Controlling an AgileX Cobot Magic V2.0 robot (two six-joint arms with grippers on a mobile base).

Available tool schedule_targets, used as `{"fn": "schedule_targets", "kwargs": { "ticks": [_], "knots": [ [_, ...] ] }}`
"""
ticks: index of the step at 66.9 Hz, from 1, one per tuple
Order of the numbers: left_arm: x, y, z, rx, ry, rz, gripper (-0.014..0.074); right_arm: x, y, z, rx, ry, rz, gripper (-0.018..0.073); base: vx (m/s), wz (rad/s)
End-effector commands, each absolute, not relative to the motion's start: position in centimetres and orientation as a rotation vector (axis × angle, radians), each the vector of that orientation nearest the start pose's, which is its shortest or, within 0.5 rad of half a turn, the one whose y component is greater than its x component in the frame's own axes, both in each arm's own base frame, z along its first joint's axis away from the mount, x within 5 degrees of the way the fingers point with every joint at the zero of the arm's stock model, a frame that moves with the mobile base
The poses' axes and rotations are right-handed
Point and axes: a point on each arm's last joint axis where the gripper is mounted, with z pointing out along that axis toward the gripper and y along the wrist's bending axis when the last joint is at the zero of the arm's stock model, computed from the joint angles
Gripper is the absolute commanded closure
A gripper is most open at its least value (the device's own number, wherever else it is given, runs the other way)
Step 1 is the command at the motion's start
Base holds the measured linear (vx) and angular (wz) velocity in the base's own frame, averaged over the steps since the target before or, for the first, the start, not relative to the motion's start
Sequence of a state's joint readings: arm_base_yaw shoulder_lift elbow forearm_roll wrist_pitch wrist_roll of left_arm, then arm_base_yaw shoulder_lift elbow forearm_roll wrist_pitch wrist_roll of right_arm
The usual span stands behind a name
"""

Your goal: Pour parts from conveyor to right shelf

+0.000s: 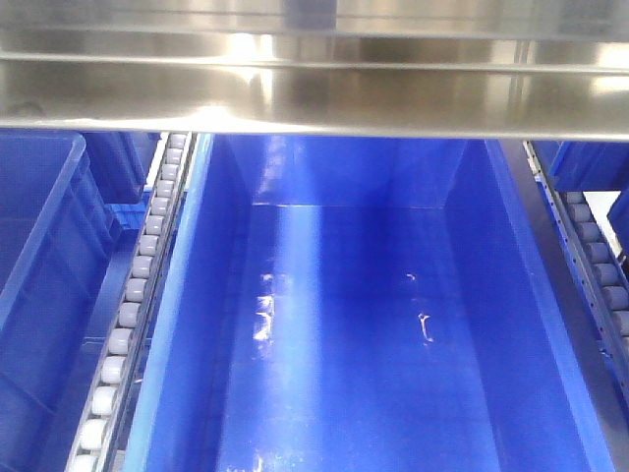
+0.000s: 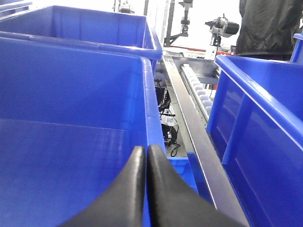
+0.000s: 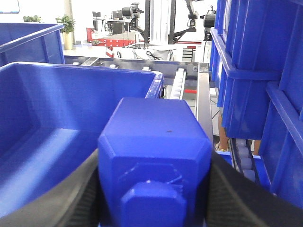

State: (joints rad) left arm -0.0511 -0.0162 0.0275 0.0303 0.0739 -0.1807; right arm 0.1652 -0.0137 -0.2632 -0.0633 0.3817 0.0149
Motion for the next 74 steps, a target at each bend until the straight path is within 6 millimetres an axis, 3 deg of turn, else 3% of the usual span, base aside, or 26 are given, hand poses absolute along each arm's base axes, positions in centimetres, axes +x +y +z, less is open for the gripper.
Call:
{"fn": "schedule_targets", "kwargs": {
  "ticks": [1, 74],
  "knots": [
    [5.64, -0.32, 19.79, -0.081, 1.509, -0.176, 0.0603, 3.24, 0.34, 28.14, -0.148, 1.483, 0.067, 0.0564, 0.0, -0.01],
    [5.64, -0.32, 19.79, -0.081, 1.509, -0.176, 0.0603, 3.18, 0.36, 28.5, -0.132, 1.45, 0.088, 0.0564, 0.0, 0.0]
  ]
}}
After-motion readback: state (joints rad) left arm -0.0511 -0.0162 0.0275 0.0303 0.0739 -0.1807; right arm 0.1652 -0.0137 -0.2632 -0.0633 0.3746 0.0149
